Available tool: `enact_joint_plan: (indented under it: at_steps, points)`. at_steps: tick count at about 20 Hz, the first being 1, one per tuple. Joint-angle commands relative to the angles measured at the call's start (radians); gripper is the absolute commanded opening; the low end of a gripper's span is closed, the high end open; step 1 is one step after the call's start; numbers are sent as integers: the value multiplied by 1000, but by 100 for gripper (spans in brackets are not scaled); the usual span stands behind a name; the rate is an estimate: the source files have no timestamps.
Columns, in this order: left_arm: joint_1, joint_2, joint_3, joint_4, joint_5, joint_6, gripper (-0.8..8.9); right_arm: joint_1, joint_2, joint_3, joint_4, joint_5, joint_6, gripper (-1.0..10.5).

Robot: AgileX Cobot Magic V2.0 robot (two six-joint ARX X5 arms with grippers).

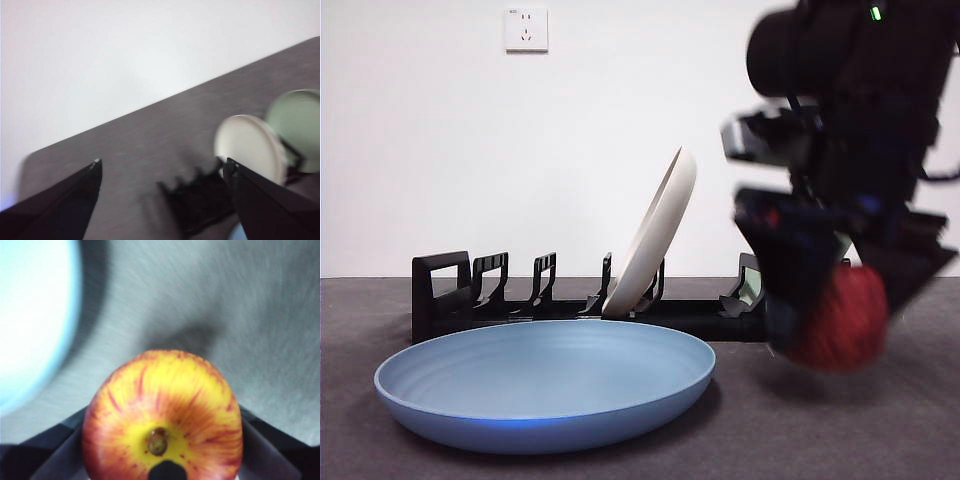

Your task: Take the blue plate from the plate rack,put the plate on the table,take the apple from the table,put the apple in the plate

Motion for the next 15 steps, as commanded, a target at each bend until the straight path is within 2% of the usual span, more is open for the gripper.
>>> enact_joint_plan:
  at_steps: [1,3,5,11,13,15]
  points:
    - [4,-1,-3,-30,-107,12,406,45,-24,75,0,-3,7,-9]
    - [14,-2,-3,-80,-116,11,404,94,-23,134,10,-16,5,-11]
    - [31,-2,-3,-142,-115,-2,404,141,-17,156,76,-74,6,-12]
    - [90,-3,-7,-288,-103,-99,403,244,71,163,242,-80,24,-12]
    - [95,-14,-7,-289,-41,-105,398,248,114,182,260,-80,23,-12]
    - [94,-31,-11,-289,32,-123,349,253,169,198,310,-80,22,-12]
